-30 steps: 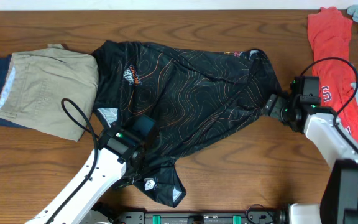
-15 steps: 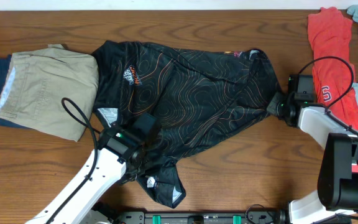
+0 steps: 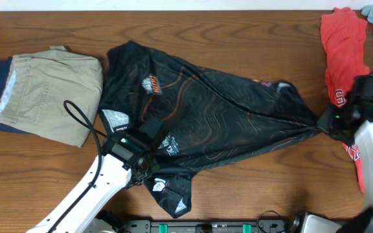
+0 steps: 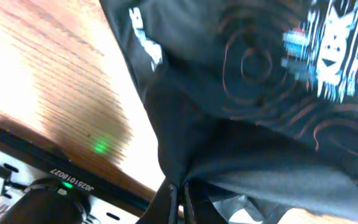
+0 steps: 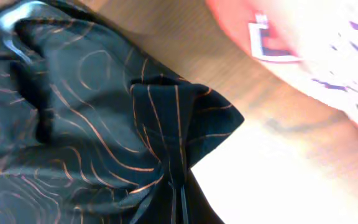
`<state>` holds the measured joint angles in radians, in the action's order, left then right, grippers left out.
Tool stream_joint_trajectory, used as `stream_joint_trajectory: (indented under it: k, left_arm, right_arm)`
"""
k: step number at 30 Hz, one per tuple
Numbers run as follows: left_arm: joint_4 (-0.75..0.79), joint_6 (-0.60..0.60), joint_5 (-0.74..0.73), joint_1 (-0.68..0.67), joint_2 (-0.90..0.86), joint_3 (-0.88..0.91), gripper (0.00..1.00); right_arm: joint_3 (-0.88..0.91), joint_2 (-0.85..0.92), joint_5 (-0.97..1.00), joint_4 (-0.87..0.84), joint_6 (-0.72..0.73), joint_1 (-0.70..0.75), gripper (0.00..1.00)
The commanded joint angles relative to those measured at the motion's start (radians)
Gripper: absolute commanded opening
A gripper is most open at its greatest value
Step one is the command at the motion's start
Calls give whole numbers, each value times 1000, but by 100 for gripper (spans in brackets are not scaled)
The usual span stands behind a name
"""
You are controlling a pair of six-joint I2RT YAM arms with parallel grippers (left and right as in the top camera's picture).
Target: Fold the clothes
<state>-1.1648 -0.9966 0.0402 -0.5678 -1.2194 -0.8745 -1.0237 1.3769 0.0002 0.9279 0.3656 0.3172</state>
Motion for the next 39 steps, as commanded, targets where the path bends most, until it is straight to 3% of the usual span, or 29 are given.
stream_joint_trajectory:
  k: [1,6,11,17,22,39]
  left_arm:
    - [8,0,-14,-1,5,5,6]
    - [8,-5,-41,-1,-5,13,6]
    - [50,-15,-130,-1,-6,66,17]
    - [155,-19,-185,-1,-7,152,53]
    - [192,-19,-187,-1,-10,155,64]
    - [457,-18,-146,0,-118,245,66]
  right_arm:
    - [-5,-29,50,32,-35,22,1]
    - [-3,-31,52,53,-49,22,1]
    - [-3,-31,53,56,-49,23,1]
    - [-3,-31,52,56,-58,22,1]
    - [-3,-31,52,56,-57,22,1]
    - [-3,-31,51,56,-61,23,1]
